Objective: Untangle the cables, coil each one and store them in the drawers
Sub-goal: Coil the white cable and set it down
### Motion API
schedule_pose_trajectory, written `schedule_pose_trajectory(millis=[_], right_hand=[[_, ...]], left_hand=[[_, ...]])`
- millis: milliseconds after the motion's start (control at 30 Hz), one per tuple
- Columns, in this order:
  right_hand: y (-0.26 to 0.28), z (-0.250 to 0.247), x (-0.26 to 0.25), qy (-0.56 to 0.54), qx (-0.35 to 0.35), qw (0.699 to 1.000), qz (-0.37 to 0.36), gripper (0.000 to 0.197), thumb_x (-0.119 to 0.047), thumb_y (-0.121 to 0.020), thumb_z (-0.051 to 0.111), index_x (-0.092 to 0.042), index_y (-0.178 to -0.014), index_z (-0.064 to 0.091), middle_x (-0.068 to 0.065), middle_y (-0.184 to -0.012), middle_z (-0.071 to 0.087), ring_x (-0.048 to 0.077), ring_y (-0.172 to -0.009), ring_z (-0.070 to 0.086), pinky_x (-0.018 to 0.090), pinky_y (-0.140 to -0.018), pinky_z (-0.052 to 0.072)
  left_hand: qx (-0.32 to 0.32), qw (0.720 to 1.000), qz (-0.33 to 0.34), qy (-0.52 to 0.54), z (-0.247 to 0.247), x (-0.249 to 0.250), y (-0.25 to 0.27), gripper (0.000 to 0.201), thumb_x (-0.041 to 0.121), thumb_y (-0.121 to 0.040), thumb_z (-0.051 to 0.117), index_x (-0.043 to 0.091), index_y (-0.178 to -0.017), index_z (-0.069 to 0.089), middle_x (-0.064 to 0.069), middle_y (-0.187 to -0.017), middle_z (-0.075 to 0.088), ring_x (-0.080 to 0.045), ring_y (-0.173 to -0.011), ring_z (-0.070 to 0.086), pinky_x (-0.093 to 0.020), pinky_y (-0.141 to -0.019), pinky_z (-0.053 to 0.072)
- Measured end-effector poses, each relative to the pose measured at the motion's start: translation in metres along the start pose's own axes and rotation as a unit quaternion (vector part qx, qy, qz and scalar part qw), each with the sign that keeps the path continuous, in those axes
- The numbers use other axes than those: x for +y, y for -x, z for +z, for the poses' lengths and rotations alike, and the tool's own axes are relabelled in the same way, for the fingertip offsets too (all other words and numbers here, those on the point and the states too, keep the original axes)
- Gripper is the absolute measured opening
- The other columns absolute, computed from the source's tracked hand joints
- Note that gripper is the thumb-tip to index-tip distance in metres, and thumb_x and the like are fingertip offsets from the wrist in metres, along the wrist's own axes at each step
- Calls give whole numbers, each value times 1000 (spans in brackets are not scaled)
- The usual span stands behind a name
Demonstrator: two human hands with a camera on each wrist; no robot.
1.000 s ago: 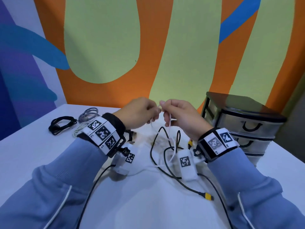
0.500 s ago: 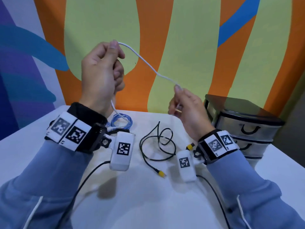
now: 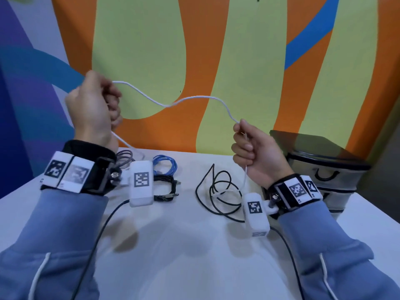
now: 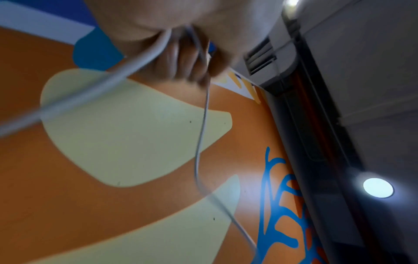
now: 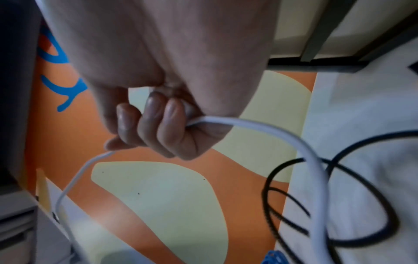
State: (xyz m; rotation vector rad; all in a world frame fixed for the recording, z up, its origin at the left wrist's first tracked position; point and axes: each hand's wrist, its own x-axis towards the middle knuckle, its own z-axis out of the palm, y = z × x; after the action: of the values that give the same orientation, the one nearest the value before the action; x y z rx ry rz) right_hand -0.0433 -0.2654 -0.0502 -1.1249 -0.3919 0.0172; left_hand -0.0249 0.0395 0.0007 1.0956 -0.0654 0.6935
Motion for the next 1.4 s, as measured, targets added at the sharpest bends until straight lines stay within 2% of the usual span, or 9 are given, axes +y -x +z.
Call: schedule_pose_trajectory(millis=[200, 500, 633, 700, 867, 967, 1133, 1233, 1400], right_hand=[[5, 13, -8, 22, 11, 999, -36, 28, -44, -104, 54, -24, -96, 71, -8, -51, 19, 9, -45, 9, 21, -38, 10], [10, 25, -2, 230, 16, 973, -7, 39, -37, -101, 65, -16, -68, 61, -3, -53, 19, 16, -48, 10, 26, -45, 10], [9, 31, 6, 257, 7, 966, 17, 45, -41, -100, 65, -15, -65, 55, -2, -53, 20, 17, -50, 9, 28, -47, 8], [9, 32, 6, 227, -7, 973, 32, 44, -43, -102, 62, -16, -68, 55, -2, -54, 22, 15, -47, 13, 28, -47, 8], [9, 26, -2, 106, -70, 989, 80, 34, -37, -108, 49, -17, -82, 58, -7, -49, 24, 8, -41, 15, 23, -42, 8], [8, 26, -3, 30, -79, 995, 54, 31, -35, -107, 48, -16, -89, 65, -10, -45, 25, 4, -37, 18, 22, -39, 9], [4, 19, -6, -62, -39, 997, -10, 41, -25, -110, 42, 0, -139, 57, -9, -53, 43, 5, -37, 32, 15, -38, 27], [2, 20, 0, -72, -24, 997, -32, 38, -10, -111, 41, 13, -139, 49, 16, -104, 76, 13, -77, 74, 16, -68, 58], [-2, 16, 4, 28, 15, 997, -67, 29, -3, -109, 45, 11, -130, 58, 31, -134, 64, 33, -124, 68, 39, -107, 54]], left_hand=[[-264, 913, 43, -309, -1, 8, 10, 49, 74, -86, 62, 37, -113, 79, 10, -111, 75, -9, -99, 70, -37, -90, 52], [-505, 779, -66, -367, 10, 23, 51, 103, 93, -86, 2, 35, -111, 83, 13, -127, 75, -4, -135, 58, -46, -127, 17], [-490, 830, -53, -262, 32, 3, 65, 60, 56, -103, 44, 7, -100, 79, -7, -79, 76, -23, -75, 71, -42, -87, 60], [-411, 890, -52, -192, 36, -4, 59, 45, 45, -108, 49, 10, -87, 69, -2, -55, 53, -14, -44, 42, -24, -46, 40], [-232, 957, -7, -174, 28, -18, 35, 37, 39, -106, 60, 17, -77, 65, 9, -54, 38, -8, -41, 24, -22, -43, 16], [-246, 878, 133, -388, 29, -31, 38, 34, 42, -103, 64, 20, -79, 73, 10, -53, 48, -7, -44, 35, -24, -48, 30], [-525, 681, 106, -500, 45, -36, 78, 39, 50, -104, 58, 19, -88, 75, -4, -62, 52, -13, -56, 42, -32, -58, 35], [-578, 659, 105, -470, 53, -35, 99, 36, 34, -109, 55, 19, -77, 62, 6, -55, 59, -8, -46, 50, -29, -55, 44], [-474, 685, 223, -506, 53, -32, 91, 43, 34, -107, 58, 14, -70, 64, 4, -54, 65, -13, -50, 59, -41, -65, 50]])
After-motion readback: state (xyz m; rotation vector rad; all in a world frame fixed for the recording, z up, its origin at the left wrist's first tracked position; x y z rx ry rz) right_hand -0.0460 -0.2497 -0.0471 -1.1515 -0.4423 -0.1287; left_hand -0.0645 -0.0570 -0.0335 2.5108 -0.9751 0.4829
